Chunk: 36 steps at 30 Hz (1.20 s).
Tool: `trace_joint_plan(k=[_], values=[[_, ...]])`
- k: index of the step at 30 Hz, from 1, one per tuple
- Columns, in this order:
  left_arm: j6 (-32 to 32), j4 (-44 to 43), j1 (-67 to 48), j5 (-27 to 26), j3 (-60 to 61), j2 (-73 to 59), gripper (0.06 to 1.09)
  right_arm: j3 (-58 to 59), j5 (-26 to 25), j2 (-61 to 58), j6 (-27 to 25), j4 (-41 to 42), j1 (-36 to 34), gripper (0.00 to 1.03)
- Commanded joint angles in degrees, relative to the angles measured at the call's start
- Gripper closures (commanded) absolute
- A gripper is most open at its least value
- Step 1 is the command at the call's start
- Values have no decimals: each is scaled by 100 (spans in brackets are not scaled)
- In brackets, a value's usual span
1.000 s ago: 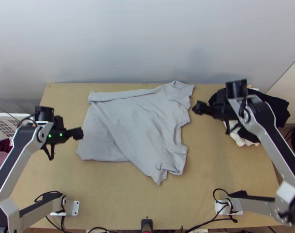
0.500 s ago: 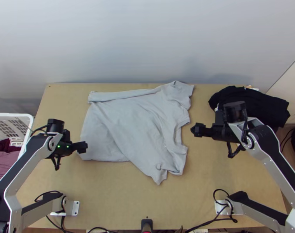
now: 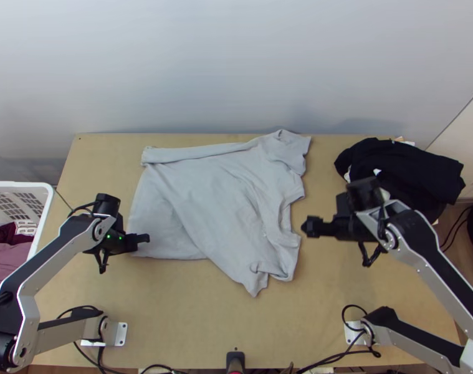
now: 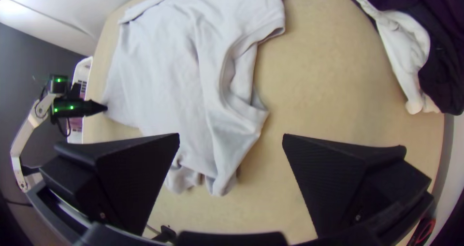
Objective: Fold the t-shirt
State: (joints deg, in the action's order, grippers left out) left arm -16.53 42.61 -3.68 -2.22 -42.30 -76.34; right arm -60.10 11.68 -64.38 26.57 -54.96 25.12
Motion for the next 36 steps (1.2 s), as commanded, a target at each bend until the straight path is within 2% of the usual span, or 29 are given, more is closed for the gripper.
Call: trace_joint_plan(k=[1, 7, 13, 16, 19, 21, 23, 25, 31, 36], values=[[-69, -324, -212, 327, 56, 145, 104, 560, 396, 83, -11, -331, 493, 4], [-122, -315, -291, 319, -120, 198, 104, 1378, 774, -321, 6, 29, 810, 5], [-166, -157, -300, 319, -366, 251, 105, 1650, 932, -778, 314, 776, 1364, 5], [-166, -139, -273, 327, -437, 233, 104, 1703, 941, -1068, 349, 1075, 1425, 12], [-192, -121, -247, 327, -560, 198, 105, 1721, 941, -1314, 349, 1304, 1443, 14], [-236, -95, -256, 327, -656, 180, 105, 1729, 941, -1402, 349, 1488, 1434, 32], [-271, -16, -256, 327, -779, 145, 104, 1721, 932, -1402, 349, 1681, 1416, 61], [-271, 37, -247, 327, -885, 136, 105, 1659, 924, -1393, 252, 1787, 1293, 94], [-227, 204, -10, 327, -1439, -83, 105, 1070, 924, -1507, -99, 1857, 300, 100], [-210, 230, 228, 327, -2045, -602, 104, 112, 880, -2307, -503, 1954, -509, 100]])
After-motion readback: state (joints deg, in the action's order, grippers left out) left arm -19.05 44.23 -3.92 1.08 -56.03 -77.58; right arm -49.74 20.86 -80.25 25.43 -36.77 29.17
